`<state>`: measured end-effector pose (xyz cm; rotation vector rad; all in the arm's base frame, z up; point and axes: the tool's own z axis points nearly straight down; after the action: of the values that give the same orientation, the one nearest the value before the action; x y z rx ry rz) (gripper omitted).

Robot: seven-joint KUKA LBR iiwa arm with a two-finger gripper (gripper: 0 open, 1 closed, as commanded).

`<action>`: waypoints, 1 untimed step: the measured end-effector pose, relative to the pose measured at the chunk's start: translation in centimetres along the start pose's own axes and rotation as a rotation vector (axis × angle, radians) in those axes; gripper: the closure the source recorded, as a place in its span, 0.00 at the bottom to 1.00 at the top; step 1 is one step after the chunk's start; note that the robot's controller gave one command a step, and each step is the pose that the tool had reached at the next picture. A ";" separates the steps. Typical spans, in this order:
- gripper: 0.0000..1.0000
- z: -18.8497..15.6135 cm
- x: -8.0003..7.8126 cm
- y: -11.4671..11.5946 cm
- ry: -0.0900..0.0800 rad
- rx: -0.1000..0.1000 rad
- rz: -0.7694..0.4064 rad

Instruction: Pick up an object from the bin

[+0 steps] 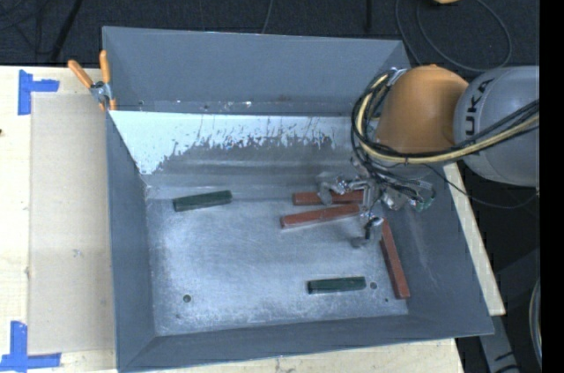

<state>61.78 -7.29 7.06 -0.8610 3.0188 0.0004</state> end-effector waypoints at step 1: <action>1.00 -0.1 -0.1 0.0 -0.004 0.001 0.002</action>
Offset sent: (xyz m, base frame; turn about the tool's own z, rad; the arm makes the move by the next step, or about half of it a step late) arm 0.0000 0.0000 0.0000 0.0000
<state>61.87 -7.26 7.15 -0.8573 3.0158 -0.0001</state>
